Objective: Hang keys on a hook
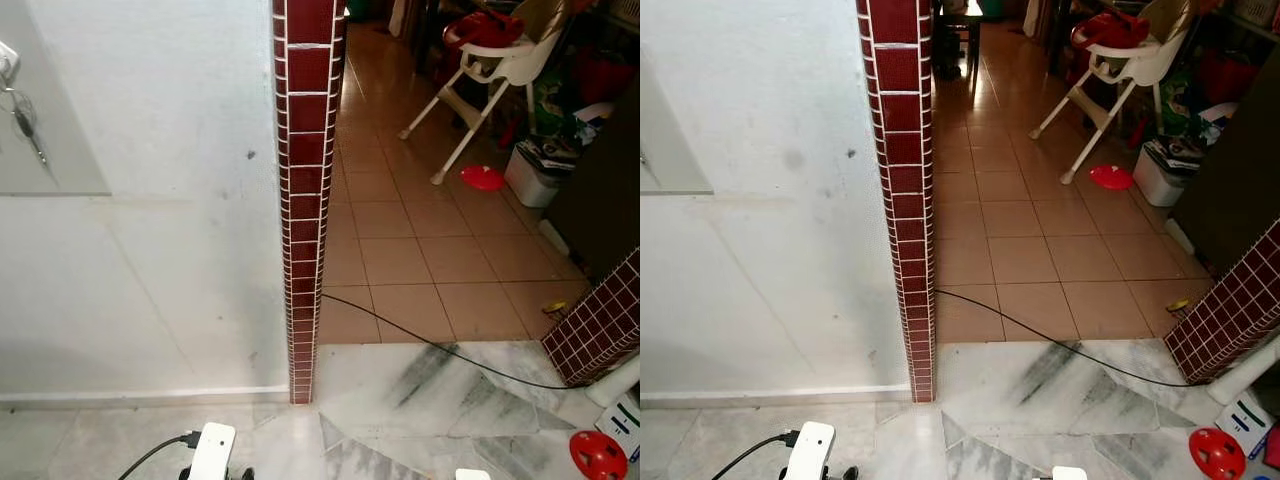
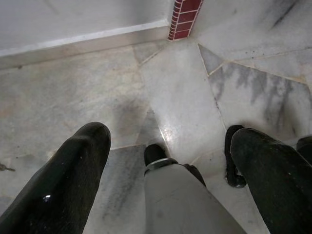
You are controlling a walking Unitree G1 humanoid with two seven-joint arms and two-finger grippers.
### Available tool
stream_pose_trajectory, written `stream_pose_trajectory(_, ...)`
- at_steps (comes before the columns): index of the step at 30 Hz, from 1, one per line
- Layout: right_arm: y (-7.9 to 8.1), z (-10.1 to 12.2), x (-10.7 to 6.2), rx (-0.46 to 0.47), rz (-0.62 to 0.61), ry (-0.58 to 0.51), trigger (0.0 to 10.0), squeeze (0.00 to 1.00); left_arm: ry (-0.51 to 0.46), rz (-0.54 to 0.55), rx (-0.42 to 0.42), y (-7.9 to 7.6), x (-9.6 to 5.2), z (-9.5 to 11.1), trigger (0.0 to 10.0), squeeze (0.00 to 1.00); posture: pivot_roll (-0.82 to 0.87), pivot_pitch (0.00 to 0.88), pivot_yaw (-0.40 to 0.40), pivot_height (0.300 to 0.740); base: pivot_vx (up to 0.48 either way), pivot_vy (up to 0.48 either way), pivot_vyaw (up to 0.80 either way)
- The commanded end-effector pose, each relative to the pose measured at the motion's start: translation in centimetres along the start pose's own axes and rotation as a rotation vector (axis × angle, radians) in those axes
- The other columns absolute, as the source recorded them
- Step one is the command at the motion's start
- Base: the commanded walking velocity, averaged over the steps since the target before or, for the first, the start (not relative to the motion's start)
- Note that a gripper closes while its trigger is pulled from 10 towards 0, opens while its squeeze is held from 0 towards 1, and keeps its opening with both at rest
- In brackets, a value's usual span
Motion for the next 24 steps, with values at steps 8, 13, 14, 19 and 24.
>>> stream_pose_trajectory(8, -0.19, -0.08, 0.00, -0.004, -0.002, 0.009, 10.0, 0.00, 0.010, -0.004, -0.007, -0.07, 0.03, -0.08, 10.0, 0.00, -0.05, 0.036, -0.036, 0.714, 0.000, 0.478, 0.00)
stream_pose_trajectory(13, -0.15, -0.06, 0.01, -0.014, 0.001, 0.009, 10.0, 0.00, 0.013, 0.000, 0.006, -0.09, 0.03, -0.12, 10.0, 0.00, -0.05, 0.029, -0.036, 0.714, 0.000, 0.262, 0.00)
stream_pose_trajectory(14, -0.14, -0.06, 0.01, -0.015, 0.001, 0.009, 10.0, 0.00, 0.013, 0.000, 0.010, -0.10, 0.03, -0.13, 10.0, 0.00, -0.05, 0.029, -0.036, 0.714, 0.000, 0.000, 0.00)
stream_pose_trajectory(19, -0.10, -0.02, 0.03, -0.022, 0.002, 0.010, 10.0, 0.00, 0.021, 0.005, 0.021, -0.03, 0.03, -0.23, 10.0, 0.00, -0.05, 0.020, -0.036, 0.714, 0.000, 0.000, 0.00)
stream_pose_trajectory(24, -0.08, 0.02, 0.04, -0.029, 0.003, 0.010, 10.0, 0.00, 0.022, 0.004, 0.028, -0.07, 0.05, -0.20, 10.0, 0.00, -0.05, 0.014, -0.037, 0.714, 0.000, 0.000, 0.00)
Point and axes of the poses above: a point about 5 cm out from each wrist's last joint towards the gripper, its own x axis pointing out of the wrist towards the gripper, its own z axis along the axis of the wrist's last joint, y = z × x, the point moved 5 cm from there along x, pointing out of the wrist towards the gripper, and after that the axes turned 13 degrees about -x, right-handed, at the moved point
